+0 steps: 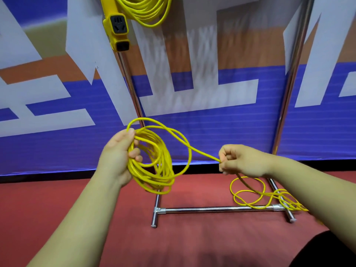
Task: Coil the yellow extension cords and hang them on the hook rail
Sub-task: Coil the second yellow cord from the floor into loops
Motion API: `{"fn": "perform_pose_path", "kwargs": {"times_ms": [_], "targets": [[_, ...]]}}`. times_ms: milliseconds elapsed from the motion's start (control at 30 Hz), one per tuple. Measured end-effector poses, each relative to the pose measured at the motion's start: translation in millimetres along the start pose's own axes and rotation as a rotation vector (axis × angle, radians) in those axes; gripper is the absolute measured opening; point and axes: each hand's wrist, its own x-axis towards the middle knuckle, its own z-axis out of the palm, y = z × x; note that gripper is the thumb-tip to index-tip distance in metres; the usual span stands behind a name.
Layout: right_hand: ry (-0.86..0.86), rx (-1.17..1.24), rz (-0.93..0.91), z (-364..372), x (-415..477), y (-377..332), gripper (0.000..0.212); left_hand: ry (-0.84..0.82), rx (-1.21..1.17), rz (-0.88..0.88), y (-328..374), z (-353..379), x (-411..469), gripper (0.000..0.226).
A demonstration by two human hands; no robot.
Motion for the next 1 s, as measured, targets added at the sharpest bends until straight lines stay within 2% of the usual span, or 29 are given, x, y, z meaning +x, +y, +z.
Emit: {"fn": "perform_pose_path", "kwargs": {"times_ms": [133, 200, 300, 400, 467, 600, 800, 1000], "targets": [[0.050, 0.113, 0.061, 3.0, 0.3, -1.8, 0.013, 0.077, 0.278, 0.024, -27.8, -6.4, 5.1, 0.011], [0.105, 0.145, 0.100, 2.7, 0.1, -2.3, 0.010, 0.145, 0.346, -0.025, -40.2, -12.5, 9.2, 0.016], [0.151, 0.235, 0.222, 2.9, 0.0, -3.0, 0.011, 0.297, 0.239, -0.100, -49.8, -24.6, 16.7, 0.033], [0.167, 0.315, 0.369, 9.4, 0.3, -7.0, 0.008, 0.369, 0.096, -0.086, -50.2, -28.6, 17.3, 0.032], [0.177, 0.368, 0.439, 15.1, 1.3, -10.3, 0.004, 0.319, 0.073, -0.038, -46.5, -26.1, 13.8, 0.029], [0.164, 0.366, 0.487, 21.7, 2.2, -19.4, 0.013, 0.145, 0.137, 0.040, -34.9, -12.5, 1.2, 0.023], [0.122, 0.325, 0.399, 28.7, -2.8, -35.3, 0.014, -0.051, 0.092, 0.023, -24.5, 10.5, -19.1, 0.023], [0.126, 0.548, 0.296, 34.6, -5.1, -54.3, 0.017, -0.179, 0.234, -0.035, -41.2, 29.8, -33.6, 0.033]]}}
